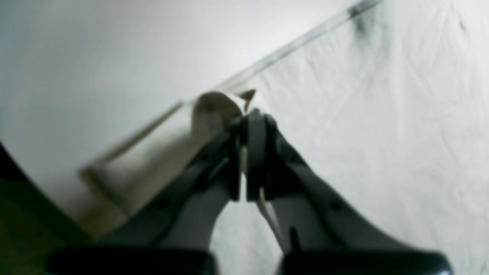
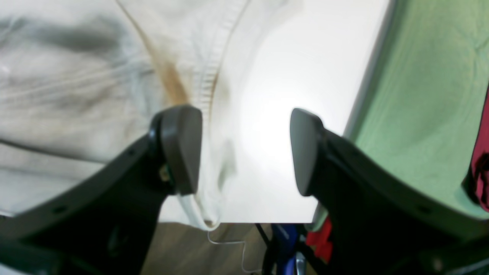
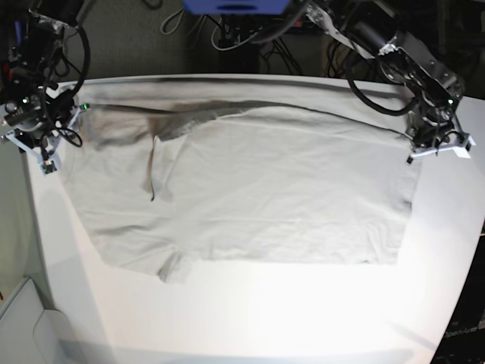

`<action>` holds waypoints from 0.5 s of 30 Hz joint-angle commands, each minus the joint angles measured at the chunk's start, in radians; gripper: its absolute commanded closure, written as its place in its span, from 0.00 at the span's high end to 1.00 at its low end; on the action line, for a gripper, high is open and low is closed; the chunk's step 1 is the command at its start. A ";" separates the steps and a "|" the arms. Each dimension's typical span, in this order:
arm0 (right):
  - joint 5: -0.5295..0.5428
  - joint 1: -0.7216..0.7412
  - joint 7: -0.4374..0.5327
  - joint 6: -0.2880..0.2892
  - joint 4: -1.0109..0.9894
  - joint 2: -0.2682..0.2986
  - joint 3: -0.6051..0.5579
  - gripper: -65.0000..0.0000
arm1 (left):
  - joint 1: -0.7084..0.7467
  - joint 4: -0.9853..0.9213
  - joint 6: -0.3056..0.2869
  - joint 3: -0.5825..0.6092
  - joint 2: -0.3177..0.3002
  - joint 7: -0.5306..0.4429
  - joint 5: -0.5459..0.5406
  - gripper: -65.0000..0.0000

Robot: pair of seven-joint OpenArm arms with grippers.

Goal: Layout the t-shirt on the table in an organized manner, then fold the t-shirt properly
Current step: 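Move the left gripper along the shirt's side edge toward the hem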

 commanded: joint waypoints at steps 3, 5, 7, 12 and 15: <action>0.003 0.008 0.011 -0.008 0.015 0.014 0.003 0.57 | -0.011 -0.010 0.026 0.006 -0.007 -0.012 -0.052 0.00; 0.003 0.008 0.011 -0.008 0.015 0.014 0.003 0.57 | -0.012 -0.014 0.029 0.007 -0.007 -0.012 -0.065 0.00; 0.003 0.008 0.011 -0.008 0.015 0.014 0.002 0.57 | -0.014 -0.011 0.029 0.007 -0.007 -0.012 -0.069 0.05; 0.003 0.008 0.013 -0.008 0.015 0.014 0.002 0.57 | -0.015 0.001 0.029 0.006 -0.007 -0.012 -0.071 0.35; 0.003 0.008 0.014 -0.008 0.015 0.014 0.002 0.57 | -0.015 0.001 0.029 0.006 -0.007 -0.012 -0.071 0.52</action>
